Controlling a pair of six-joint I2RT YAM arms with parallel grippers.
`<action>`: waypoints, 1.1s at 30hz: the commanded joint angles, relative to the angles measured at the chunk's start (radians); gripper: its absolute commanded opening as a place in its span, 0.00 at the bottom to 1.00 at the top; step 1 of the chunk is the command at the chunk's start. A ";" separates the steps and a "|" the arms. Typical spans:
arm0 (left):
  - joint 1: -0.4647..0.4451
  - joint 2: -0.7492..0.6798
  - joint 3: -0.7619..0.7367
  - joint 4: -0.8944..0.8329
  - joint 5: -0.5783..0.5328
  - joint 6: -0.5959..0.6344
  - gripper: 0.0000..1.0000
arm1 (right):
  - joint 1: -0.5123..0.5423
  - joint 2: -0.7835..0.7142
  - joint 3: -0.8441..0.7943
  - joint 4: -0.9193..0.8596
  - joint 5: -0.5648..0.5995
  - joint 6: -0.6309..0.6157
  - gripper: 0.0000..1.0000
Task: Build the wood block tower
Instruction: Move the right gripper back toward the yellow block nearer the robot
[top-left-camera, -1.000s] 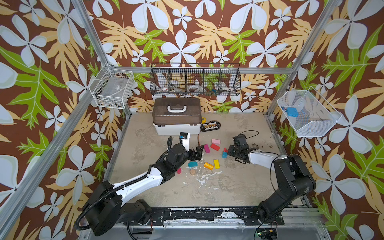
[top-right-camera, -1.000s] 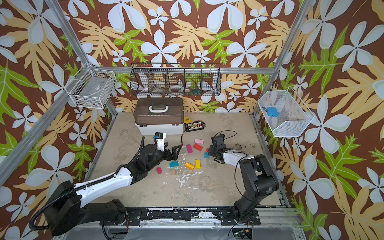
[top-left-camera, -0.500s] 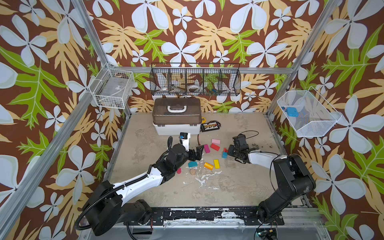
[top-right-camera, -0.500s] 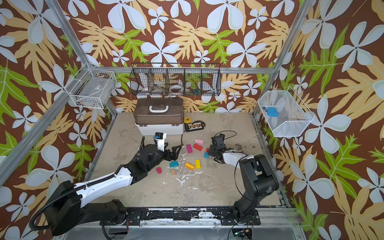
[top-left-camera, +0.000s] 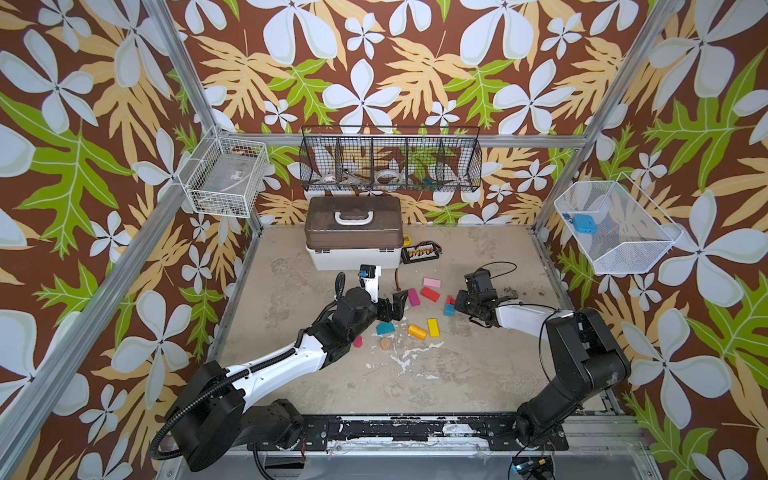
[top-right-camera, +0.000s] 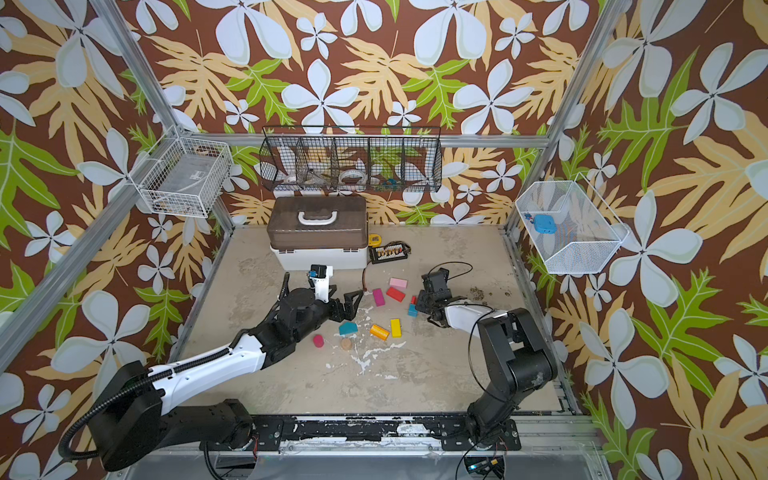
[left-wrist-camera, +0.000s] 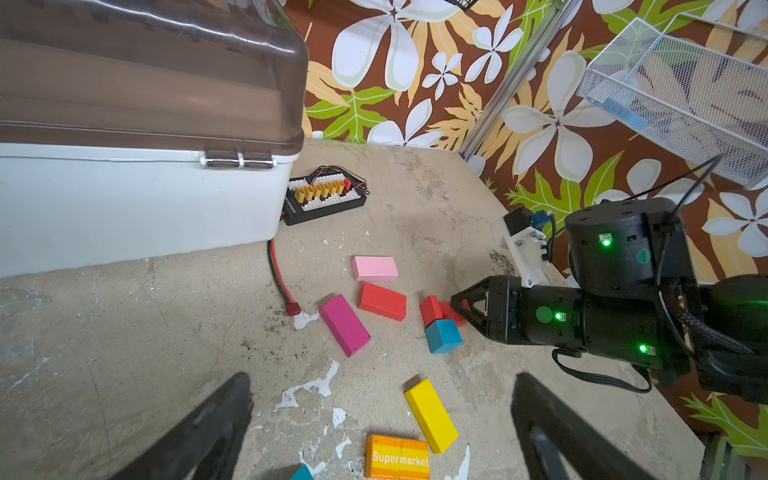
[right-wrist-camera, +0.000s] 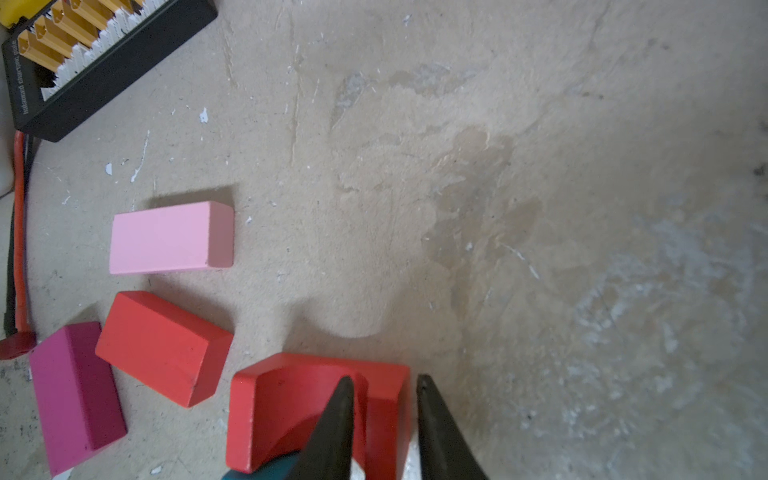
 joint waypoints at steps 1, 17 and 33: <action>0.000 0.003 0.008 -0.006 0.004 -0.002 0.98 | 0.001 -0.007 -0.001 0.007 0.009 0.002 0.35; 0.001 -0.005 0.003 -0.009 -0.028 0.017 0.99 | 0.156 -0.362 -0.073 -0.090 0.131 0.023 0.57; 0.127 -0.182 -0.121 -0.016 -0.094 -0.089 1.00 | 0.599 -0.222 -0.133 -0.095 0.337 0.085 0.63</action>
